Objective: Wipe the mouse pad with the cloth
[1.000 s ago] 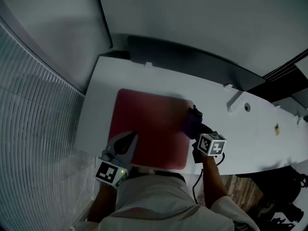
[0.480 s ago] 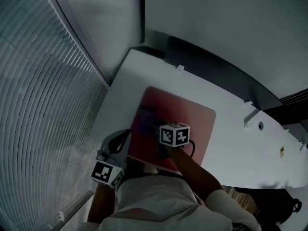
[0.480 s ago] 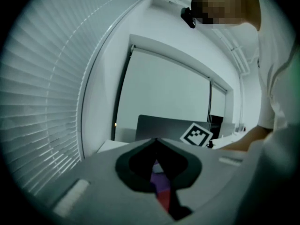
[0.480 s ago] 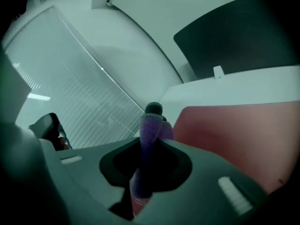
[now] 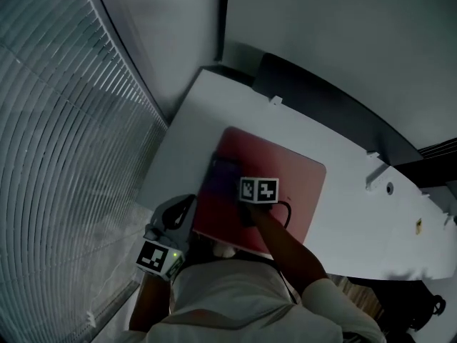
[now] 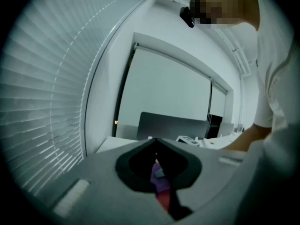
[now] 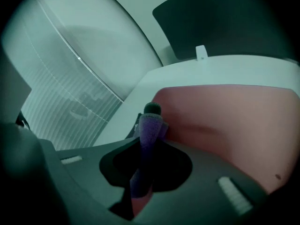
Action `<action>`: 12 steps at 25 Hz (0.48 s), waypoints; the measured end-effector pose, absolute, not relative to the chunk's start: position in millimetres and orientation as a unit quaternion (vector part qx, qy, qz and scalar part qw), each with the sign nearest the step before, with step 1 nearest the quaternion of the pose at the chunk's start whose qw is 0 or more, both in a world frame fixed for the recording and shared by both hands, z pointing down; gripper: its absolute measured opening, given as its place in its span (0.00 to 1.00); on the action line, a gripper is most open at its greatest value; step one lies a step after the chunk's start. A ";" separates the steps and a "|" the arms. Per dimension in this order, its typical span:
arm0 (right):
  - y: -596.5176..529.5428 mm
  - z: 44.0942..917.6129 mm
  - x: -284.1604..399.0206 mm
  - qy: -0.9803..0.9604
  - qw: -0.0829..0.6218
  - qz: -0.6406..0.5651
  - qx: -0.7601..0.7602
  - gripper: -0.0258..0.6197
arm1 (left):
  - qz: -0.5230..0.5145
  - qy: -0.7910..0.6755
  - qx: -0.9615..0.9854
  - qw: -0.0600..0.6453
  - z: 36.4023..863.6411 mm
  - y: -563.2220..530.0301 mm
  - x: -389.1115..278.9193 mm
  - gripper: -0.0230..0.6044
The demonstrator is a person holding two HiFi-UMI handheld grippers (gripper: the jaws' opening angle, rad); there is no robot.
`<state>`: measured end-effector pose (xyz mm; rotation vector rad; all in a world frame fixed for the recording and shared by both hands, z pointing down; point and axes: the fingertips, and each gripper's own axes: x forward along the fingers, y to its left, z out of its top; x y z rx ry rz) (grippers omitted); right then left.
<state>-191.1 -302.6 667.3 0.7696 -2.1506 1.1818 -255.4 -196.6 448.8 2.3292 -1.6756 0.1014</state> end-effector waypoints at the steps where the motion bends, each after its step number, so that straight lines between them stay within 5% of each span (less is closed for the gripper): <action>1: -302.9 669.3 -179.5 -0.799 0.283 0.440 0.295 0.12 | 0.034 -0.572 0.808 0.136 448.2 -200.1 -249.9 0.04; 12: -298.7 678.3 -21.1 -0.757 0.278 0.446 0.388 0.12 | 0.048 -0.498 0.856 0.133 446.7 -225.7 -176.8 0.04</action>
